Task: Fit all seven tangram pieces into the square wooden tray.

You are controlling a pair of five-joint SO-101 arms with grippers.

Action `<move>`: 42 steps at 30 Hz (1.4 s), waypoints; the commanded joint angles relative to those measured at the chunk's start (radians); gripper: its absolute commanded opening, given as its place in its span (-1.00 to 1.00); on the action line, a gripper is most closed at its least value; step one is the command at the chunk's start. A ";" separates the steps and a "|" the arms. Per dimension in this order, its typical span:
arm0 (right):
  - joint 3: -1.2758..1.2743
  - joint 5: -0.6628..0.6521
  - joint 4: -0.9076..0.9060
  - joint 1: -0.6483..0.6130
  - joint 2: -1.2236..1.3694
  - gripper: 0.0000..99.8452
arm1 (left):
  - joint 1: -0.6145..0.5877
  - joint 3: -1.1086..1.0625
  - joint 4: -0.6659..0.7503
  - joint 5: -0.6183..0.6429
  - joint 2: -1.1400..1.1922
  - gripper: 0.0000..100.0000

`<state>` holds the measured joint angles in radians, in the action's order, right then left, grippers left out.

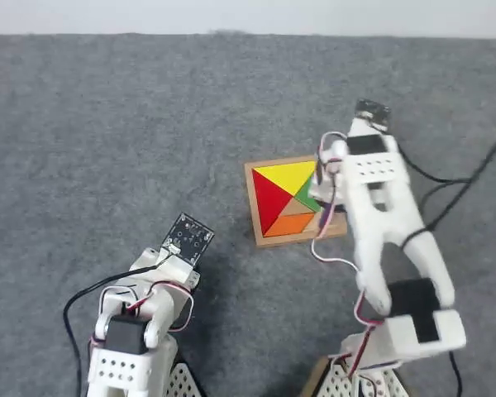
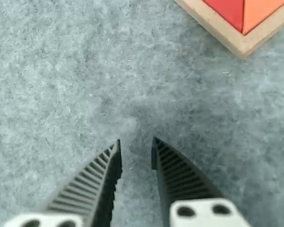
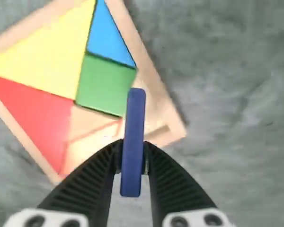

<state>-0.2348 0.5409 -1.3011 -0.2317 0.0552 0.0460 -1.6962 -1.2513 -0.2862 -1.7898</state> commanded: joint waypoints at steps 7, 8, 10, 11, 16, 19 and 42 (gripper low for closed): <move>0.141 0.238 0.068 -0.110 0.147 -0.98 | -0.008 0.013 -0.005 -0.011 -0.012 -0.80; 0.141 0.239 0.070 -0.111 0.157 -0.98 | -0.008 0.013 -0.005 -0.011 -0.012 -0.80; 0.140 0.239 0.067 -0.111 0.170 -0.98 | -0.008 0.013 -0.005 -0.011 -0.012 -0.80; 0.138 0.239 0.064 -0.110 0.171 -0.98 | -0.008 0.013 -0.005 -0.011 -0.012 -0.80; 0.138 0.238 0.062 -0.107 0.170 -0.92 | -0.008 0.013 -0.005 -0.011 -0.012 -0.80; 0.137 0.238 0.062 -0.111 0.174 -0.73 | -0.008 0.013 -0.005 -0.011 -0.012 -0.80; 0.164 0.018 0.005 0.068 -0.171 -0.93 | -0.008 0.013 -0.005 -0.011 -0.012 -0.80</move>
<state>-0.1289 0.6467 -1.3564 -0.1442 -0.0153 0.0460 -1.6962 -1.2513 -0.2862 -1.7898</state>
